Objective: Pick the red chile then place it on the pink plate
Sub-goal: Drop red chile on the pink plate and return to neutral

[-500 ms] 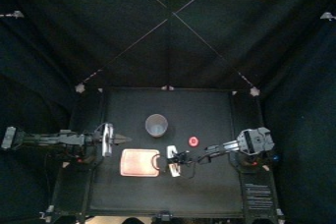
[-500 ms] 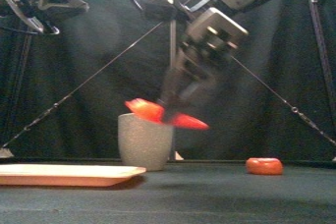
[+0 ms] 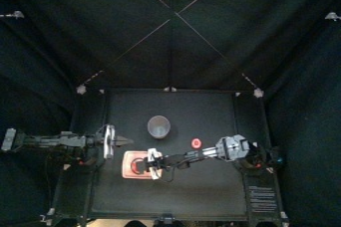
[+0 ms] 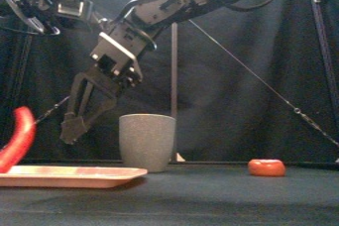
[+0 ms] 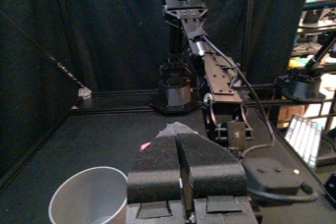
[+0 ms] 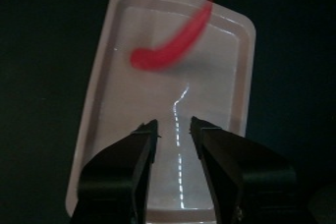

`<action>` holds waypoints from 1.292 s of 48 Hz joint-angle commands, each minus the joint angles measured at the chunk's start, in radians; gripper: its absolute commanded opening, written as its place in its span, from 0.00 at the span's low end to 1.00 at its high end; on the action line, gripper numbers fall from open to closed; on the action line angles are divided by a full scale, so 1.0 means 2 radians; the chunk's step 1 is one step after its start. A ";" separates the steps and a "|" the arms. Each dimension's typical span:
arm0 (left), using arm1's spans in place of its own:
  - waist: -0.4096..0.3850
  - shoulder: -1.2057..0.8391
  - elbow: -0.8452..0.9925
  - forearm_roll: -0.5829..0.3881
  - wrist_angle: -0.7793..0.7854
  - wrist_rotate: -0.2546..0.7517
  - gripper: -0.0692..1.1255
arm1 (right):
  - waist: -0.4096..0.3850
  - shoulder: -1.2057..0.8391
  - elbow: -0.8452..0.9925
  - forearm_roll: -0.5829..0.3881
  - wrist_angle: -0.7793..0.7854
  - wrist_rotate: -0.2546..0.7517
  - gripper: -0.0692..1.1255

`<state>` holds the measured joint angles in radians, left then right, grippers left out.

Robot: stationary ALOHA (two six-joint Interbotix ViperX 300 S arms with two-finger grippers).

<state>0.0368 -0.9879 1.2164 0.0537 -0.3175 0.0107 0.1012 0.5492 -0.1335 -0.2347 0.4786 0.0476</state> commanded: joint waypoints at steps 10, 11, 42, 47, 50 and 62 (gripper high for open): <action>0.001 0.002 -0.005 0.002 -0.003 0.001 0.03 | -0.013 -0.045 0.011 0.008 -0.002 0.002 0.69; 0.001 0.002 -0.005 0.002 -0.003 0.001 0.03 | -0.014 -0.051 0.015 0.010 -0.004 0.002 0.69; 0.007 0.002 -0.003 0.002 -0.002 0.001 0.03 | -0.072 -0.348 0.347 0.055 -0.382 0.037 0.69; 0.007 0.002 -0.002 0.002 -0.002 0.001 0.03 | -0.072 -0.384 0.379 0.054 -0.406 0.036 0.69; 0.008 0.002 -0.001 0.002 -0.002 0.001 0.03 | -0.072 -0.408 0.394 0.054 -0.406 0.036 0.69; 0.009 0.002 -0.001 0.002 -0.002 0.001 0.03 | -0.079 -0.523 0.467 0.056 -0.416 0.037 0.69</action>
<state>0.0522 -0.9879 1.2287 0.0552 -0.3191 0.0107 -0.0460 -0.4034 0.7701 -0.1273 -0.3359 0.1197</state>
